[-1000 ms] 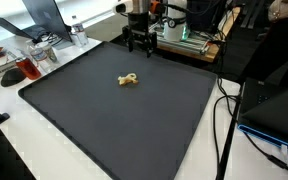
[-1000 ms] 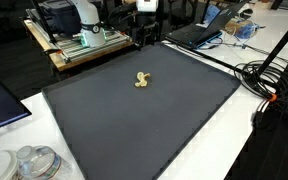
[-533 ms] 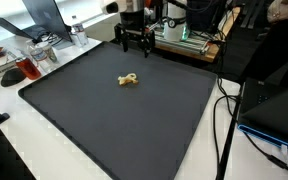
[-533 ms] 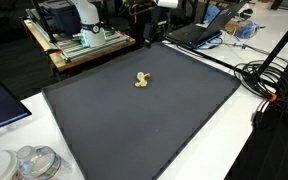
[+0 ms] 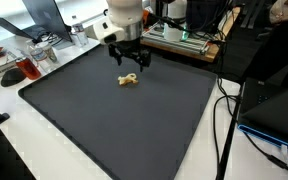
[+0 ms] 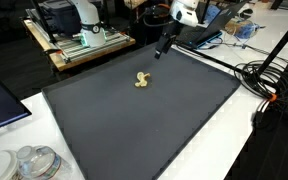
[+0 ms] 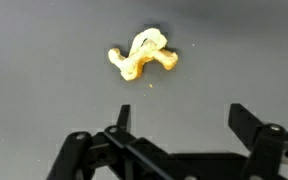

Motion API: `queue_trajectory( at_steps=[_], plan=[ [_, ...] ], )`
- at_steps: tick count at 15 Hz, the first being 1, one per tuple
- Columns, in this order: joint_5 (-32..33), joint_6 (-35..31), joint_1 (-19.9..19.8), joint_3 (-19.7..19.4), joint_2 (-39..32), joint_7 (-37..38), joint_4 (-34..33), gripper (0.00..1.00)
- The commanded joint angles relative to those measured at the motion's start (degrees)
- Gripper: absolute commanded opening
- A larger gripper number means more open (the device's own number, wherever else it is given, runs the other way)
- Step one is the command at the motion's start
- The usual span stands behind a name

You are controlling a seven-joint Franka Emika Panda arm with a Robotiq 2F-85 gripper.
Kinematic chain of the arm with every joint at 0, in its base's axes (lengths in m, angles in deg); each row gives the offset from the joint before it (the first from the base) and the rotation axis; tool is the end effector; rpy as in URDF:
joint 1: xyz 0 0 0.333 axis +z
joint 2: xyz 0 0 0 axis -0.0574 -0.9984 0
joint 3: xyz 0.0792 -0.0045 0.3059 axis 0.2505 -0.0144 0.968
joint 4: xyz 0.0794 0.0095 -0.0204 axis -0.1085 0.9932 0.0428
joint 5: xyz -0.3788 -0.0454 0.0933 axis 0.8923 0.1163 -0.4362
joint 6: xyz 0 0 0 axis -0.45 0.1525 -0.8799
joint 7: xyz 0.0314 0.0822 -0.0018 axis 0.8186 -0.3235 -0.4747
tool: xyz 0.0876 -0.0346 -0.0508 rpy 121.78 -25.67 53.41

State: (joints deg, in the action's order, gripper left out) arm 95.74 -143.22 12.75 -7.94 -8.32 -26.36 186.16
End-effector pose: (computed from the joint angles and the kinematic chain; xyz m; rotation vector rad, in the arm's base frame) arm 0.5977 0.1046 0.2822 2.8664 0.3858 -0.2882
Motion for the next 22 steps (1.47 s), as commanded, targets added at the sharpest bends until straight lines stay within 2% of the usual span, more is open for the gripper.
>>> queue_trajectory(
  at_steps=[1,5,9,11,14,22],
  plan=[
    [4.28,6.47,2.14,0.02,-6.64,0.05,-8.91,1.0],
    [5.37,11.62,4.0,-0.18,-11.55,1.23,-15.04,1.0],
    [3.83,17.42,5.82,-0.87,-15.34,9.84,-20.1,1.0],
    [3.89,17.93,6.85,-1.23,-16.55,14.88,-21.26,1.0],
    [4.2,16.45,8.44,-1.85,-17.19,22.01,-20.7,1.0],
    [7.09,9.05,13.67,-3.37,-13.89,40.43,-13.36,1.0]
  ],
)
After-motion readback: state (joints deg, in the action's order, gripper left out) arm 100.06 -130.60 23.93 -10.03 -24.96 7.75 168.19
